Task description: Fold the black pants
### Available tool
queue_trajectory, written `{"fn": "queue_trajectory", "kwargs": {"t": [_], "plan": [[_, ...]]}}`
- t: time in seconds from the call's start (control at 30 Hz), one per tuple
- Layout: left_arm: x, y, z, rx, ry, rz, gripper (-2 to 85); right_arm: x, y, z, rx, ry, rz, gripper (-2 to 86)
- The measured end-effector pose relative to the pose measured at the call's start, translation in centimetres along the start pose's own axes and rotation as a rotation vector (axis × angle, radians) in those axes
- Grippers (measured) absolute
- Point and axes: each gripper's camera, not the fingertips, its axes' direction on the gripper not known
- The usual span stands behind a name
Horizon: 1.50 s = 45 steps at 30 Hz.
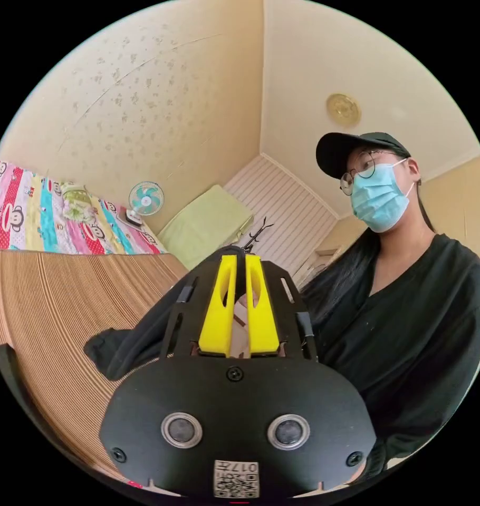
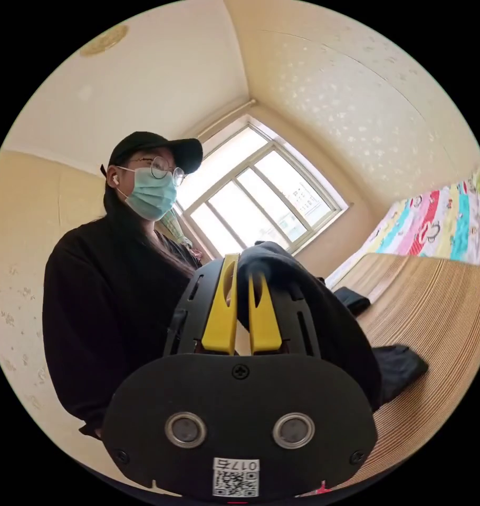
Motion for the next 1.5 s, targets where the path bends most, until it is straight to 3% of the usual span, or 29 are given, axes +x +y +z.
{"fn": "queue_trajectory", "kwargs": {"t": [0.13,0.27,0.43,0.57,0.7,0.8,0.87,0.97,1.03,1.13,1.33,1.5], "plan": [[0.6,-6.0,2.9,0.014,-0.119,0.048,2.4,0.7,-6.2,-2.5,0.011,0.151,0.002,-0.1],[-7.6,-8.6,7.1,-0.069,-0.315,-0.153,2.2,9.8,-8.2,-4.3,-0.052,0.382,0.210,-0.1],[-16.6,-7.7,11.3,-0.172,-0.462,-0.207,2.8,18.3,-5.9,-5.4,-0.007,0.438,0.381,0.0],[-21.6,0.0,13.8,-0.352,-0.549,-0.319,4.1,20.2,2.1,-2.0,-0.215,0.613,0.495,0.2],[-24.7,12.5,14.5,-0.536,-0.560,-0.529,5.2,21.0,16.0,0.4,-0.362,0.567,0.751,1.9],[-26.6,22.9,13.7,-0.694,-0.535,-0.802,6.2,20.5,27.0,0.6,-0.325,0.496,1.056,6.9],[-27.6,27.3,12.2,-0.737,-0.526,-0.932,7.3,19.6,31.5,-1.2,-0.188,0.510,1.234,11.8],[-29.8,26.4,10.2,-0.623,-0.533,-0.934,11.0,18.4,31.3,-4.6,0.123,0.564,1.223,12.9],[-32.1,24.6,10.5,-0.581,-0.483,-0.904,12.9,19.3,29.9,-5.6,0.202,0.601,1.190,14.5],[-36.3,21.9,12.8,-0.587,-0.441,-0.836,14.6,23.7,27.5,-4.2,0.083,0.678,1.173,17.5],[-41.3,22.4,18.6,-0.726,-0.292,-0.867,14.9,29.2,28.4,3.4,-0.127,0.577,1.151,17.1],[-38.4,21.3,19.5,-0.787,-0.432,-0.861,10.0,27.5,29.8,7.3,-0.142,0.394,1.222,10.0]]}}
